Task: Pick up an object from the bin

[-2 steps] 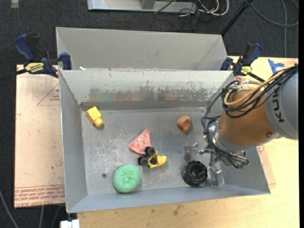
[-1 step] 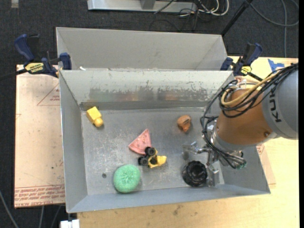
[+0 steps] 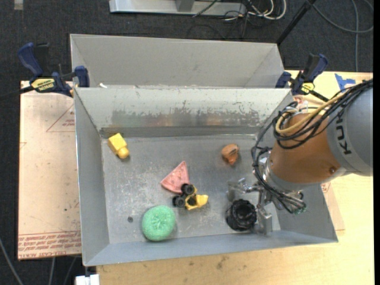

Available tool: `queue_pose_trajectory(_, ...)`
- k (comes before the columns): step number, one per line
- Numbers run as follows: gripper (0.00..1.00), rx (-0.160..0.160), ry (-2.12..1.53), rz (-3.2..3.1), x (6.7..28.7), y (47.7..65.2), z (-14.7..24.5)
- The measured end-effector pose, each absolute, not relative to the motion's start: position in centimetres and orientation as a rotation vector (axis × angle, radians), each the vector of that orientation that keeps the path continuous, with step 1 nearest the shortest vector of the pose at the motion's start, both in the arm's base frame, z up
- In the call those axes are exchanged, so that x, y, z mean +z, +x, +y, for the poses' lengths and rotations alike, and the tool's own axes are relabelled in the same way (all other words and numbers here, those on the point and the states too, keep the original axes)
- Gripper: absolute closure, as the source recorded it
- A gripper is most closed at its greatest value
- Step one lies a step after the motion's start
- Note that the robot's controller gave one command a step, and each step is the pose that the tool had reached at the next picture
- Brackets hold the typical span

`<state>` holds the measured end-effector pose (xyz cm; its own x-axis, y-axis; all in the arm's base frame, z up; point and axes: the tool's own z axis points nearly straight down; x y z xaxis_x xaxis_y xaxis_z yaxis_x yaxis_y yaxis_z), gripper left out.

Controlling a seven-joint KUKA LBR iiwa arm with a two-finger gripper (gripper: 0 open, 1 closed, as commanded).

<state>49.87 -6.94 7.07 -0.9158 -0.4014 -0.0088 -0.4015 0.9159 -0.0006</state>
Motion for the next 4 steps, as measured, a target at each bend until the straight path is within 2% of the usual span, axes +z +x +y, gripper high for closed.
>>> queue_pose_trajectory(1,0.0,-0.008,-0.688,3.045,7.2,48.9,-6.3)
queue_pose_trajectory(2,1.0,-0.003,-0.846,3.011,7.2,49.6,-5.3)
queue_pose_trajectory(4,1.0,-0.007,-0.85,3.011,7.2,49.6,-5.0)
